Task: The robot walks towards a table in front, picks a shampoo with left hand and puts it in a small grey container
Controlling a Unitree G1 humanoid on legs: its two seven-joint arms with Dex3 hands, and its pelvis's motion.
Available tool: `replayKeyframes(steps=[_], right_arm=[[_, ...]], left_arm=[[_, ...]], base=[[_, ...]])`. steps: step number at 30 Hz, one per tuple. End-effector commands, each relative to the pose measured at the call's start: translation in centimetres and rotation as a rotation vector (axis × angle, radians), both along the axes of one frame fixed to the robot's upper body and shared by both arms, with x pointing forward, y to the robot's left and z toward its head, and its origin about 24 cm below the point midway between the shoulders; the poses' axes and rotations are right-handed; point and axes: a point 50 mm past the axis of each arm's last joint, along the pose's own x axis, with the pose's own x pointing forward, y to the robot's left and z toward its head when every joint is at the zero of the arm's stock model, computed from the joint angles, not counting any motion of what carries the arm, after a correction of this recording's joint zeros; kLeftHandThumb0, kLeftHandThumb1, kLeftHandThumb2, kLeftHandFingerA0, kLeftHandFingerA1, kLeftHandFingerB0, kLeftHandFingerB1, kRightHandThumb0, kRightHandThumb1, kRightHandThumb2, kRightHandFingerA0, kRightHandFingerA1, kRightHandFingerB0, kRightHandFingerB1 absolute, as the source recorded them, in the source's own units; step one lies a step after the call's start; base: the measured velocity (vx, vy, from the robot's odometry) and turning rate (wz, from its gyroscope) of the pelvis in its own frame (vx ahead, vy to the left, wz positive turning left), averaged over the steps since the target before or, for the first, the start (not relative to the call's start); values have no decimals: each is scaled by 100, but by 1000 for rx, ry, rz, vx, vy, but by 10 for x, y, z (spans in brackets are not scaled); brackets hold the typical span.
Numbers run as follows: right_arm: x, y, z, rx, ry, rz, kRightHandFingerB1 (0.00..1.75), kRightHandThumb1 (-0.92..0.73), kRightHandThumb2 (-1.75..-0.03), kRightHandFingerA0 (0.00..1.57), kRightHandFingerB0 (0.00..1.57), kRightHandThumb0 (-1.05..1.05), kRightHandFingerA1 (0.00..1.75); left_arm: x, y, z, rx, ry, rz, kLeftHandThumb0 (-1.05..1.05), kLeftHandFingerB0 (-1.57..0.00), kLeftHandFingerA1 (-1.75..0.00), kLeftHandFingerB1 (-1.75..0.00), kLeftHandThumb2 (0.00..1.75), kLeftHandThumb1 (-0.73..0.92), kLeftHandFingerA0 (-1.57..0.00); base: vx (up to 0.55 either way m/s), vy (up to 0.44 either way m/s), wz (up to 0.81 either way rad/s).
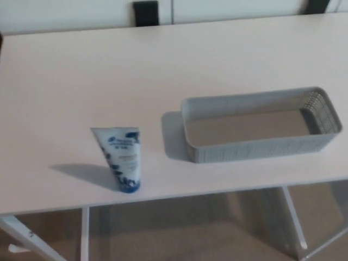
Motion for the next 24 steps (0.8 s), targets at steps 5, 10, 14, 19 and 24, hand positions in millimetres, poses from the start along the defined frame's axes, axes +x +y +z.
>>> replayKeyframes(steps=[5, 10, 14, 19, 24], right_arm=[[-30, -5, -7, 1, 57, -52, 39, -71, -61, 64, 50, -19, 46], [-36, -7, -5, -45, 48, 28, 40, -71, -60, 67, 51, -19, 47], [-44, -9, -6, -51, 58, 18, 40, -70, -61, 67, 51, -20, 47], [-51, -11, -6, -42, 69, 16, 39, -72, -61, 65, 50, -19, 45], [-48, -12, -5, -49, 53, 18, 39, -71, -61, 68, 51, -18, 47]], left_arm=[[-20, 4, -4, 19, 101, -43, -43, -35, -52, -46, 77, 51, -53], [-17, 2, -3, -2, 127, -113, -45, -32, -53, -46, 79, 52, -51], [-19, 4, -1, -11, 133, -154, -47, -34, -52, -46, 79, 52, -50], [-24, 2, 3, -42, 92, -204, -48, -36, -51, -46, 78, 52, -49], [-23, 2, 12, -48, 36, -249, -43, -34, -42, -33, 58, 61, -56]], base=[[3, -3, 1], [30, -102, 3], [20, -95, -1], [10, -87, 1], [-6, -89, 1]])
